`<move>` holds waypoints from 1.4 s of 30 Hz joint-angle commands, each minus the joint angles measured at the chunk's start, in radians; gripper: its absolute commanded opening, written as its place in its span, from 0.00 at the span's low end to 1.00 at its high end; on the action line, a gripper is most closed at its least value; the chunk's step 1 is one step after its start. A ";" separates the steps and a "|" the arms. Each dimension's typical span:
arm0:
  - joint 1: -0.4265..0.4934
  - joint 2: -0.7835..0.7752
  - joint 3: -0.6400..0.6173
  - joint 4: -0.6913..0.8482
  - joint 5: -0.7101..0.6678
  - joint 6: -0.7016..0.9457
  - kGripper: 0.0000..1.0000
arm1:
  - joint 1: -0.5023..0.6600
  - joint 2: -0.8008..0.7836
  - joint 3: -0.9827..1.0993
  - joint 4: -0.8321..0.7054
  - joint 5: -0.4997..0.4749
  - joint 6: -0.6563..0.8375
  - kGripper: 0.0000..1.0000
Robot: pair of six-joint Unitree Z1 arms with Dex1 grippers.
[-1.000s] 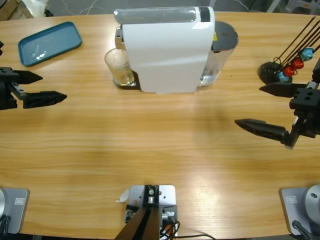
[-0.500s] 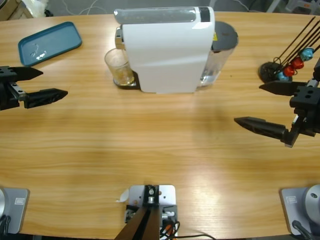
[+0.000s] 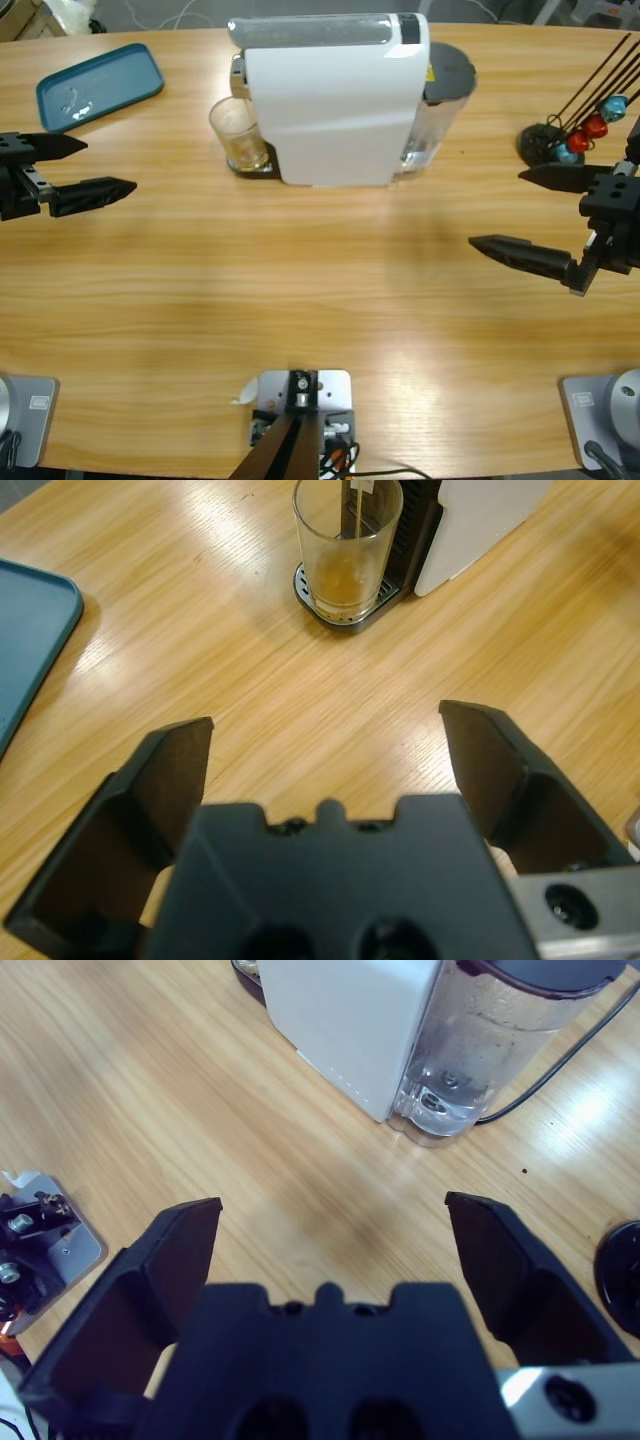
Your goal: Pour coffee
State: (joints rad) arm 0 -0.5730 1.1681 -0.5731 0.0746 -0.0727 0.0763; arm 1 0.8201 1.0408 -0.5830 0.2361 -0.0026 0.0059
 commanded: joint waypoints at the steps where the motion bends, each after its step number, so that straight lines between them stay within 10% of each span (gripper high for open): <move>1: 0.002 -0.015 0.038 -0.015 -0.002 0.024 0.98 | 0.010 -0.015 0.040 -0.011 -0.014 -0.001 1.00; 42: 0.002 -0.030 0.064 -0.056 0.005 0.045 0.98 | 0.010 -0.018 0.043 -0.015 -0.014 -0.001 1.00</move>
State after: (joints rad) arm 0 -0.5730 1.1406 -0.5464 0.0293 -0.0726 0.1104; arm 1 0.8201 1.0408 -0.5821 0.2335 -0.0026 0.0059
